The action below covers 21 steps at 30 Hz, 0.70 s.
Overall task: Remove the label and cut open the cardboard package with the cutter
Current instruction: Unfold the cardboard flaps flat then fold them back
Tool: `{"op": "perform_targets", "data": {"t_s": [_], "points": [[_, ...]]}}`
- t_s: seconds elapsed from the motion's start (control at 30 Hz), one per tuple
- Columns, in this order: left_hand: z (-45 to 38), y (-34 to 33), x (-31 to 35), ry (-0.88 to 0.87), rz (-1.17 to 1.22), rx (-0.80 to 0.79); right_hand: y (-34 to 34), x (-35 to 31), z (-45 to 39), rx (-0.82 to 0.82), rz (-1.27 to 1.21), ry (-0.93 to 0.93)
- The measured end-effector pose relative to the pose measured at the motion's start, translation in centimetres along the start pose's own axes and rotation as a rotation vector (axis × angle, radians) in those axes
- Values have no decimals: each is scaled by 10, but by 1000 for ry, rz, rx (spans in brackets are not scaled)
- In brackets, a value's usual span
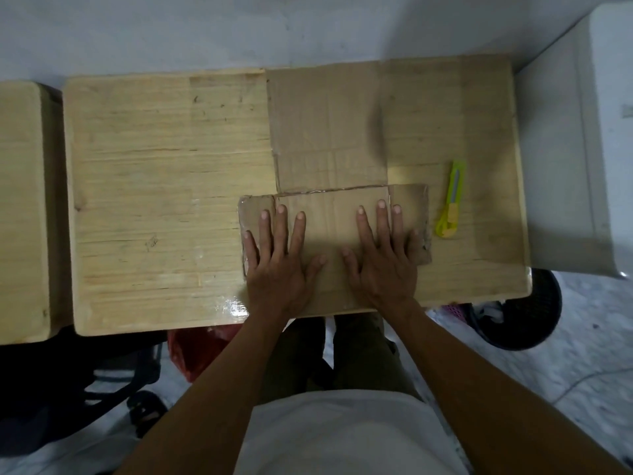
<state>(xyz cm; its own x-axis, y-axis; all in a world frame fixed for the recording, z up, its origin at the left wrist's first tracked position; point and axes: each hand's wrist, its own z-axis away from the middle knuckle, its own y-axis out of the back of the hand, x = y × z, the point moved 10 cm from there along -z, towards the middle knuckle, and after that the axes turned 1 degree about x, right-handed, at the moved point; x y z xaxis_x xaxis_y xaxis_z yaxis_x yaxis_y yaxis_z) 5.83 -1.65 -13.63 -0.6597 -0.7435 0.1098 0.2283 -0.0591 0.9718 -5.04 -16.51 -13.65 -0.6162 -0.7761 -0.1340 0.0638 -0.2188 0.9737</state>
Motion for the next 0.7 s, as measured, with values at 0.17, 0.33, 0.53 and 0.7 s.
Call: {"op": "perform_targets", "data": {"t_s": [0.17, 0.33, 0.53, 0.7], "points": [[0, 4, -5, 83, 93, -51, 16, 3, 0, 38, -102, -20], [15, 17, -26, 330, 335, -51, 54, 42, 19, 310, -461, -307], [35, 21, -45, 586, 555, -41, 41, 63, 35, 346, -676, -547], [28, 30, -42, 557, 607, 17, 39, 70, 28, 355, -756, -640]]}}
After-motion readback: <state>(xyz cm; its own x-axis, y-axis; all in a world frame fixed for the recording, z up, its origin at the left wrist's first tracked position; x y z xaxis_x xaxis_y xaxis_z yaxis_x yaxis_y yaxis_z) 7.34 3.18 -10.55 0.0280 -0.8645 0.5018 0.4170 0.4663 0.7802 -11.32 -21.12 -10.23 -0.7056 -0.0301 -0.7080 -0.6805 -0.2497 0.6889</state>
